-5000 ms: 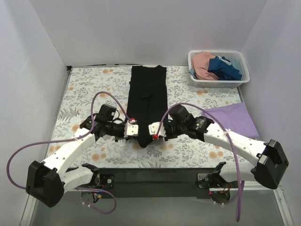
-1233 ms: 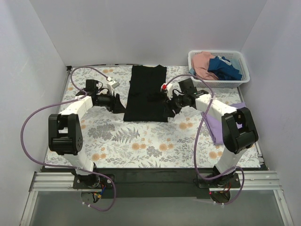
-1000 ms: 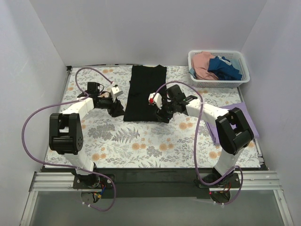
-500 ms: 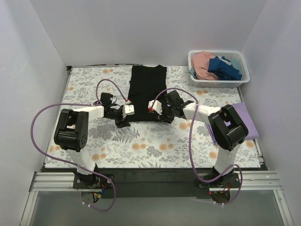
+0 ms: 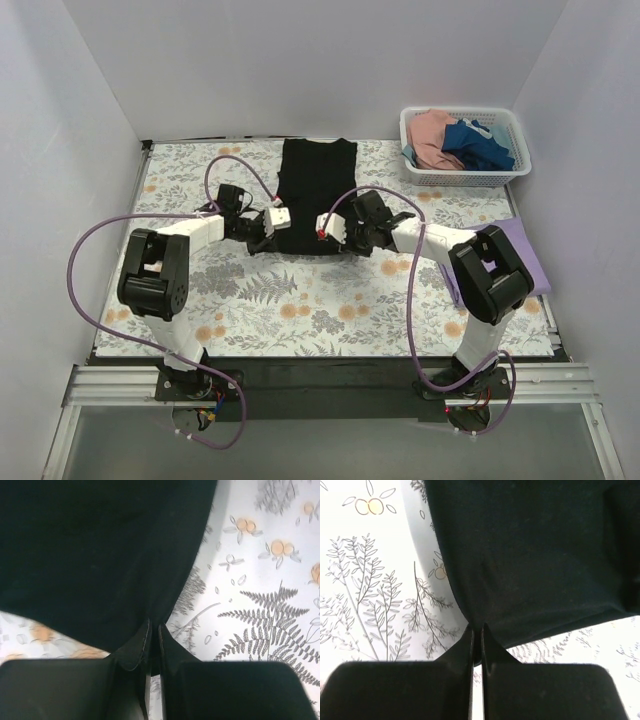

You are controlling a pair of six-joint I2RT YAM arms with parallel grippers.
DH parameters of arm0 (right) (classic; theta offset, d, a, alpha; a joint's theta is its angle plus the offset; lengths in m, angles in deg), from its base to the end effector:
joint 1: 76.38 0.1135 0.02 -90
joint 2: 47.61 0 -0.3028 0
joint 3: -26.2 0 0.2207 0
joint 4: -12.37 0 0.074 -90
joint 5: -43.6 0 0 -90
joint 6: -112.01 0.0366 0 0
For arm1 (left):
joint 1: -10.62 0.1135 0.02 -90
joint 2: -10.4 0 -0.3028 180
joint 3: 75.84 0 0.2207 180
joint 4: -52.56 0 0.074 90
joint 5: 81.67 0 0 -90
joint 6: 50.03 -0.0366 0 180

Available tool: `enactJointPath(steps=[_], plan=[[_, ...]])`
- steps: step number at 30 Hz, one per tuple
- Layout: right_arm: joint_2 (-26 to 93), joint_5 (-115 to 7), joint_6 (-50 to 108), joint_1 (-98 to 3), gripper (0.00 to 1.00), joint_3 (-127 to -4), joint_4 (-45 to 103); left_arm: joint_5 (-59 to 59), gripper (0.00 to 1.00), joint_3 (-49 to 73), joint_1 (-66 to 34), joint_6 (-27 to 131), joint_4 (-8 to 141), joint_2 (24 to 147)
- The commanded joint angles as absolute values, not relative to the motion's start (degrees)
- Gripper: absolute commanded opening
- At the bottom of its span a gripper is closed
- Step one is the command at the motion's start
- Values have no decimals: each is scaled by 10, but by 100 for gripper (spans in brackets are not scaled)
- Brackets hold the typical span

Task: Fold and stack the t-shirts
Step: Fold the tshirt

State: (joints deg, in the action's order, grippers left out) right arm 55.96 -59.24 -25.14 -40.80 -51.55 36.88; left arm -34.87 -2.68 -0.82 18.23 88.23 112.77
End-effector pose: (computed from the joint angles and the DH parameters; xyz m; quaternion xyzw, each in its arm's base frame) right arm 0.2878 0.2159 0.2273 -0.6462 0.6765 0.0707 0.3461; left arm 0.3089 -0.0881 0.2104 0.3358 0.8469 -0.3397 0.2336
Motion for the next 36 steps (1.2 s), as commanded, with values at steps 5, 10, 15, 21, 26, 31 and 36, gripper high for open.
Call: enactJointPath(steps=[5,10,15,21,26,31,36], plan=[[497,-603,-291,-436,1,-635,518,-346,0,113,9,267,997,1073],[484,-627,-324,-434,1,-687,621,-369,0,132,3,263,1070,1037],[398,-648,-312,-400,1,-633,705,-375,0,62,-21,220,1158,930],[263,-697,-274,-335,1,-592,811,-409,0,42,-35,182,1339,789],[275,-700,-274,-335,1,-633,837,-397,0,50,-34,219,1344,771],[335,-711,-299,-345,1,-658,834,-385,0,69,-23,245,1297,813],[377,-733,-319,-380,1,-678,836,-386,0,91,-16,228,1279,860]])
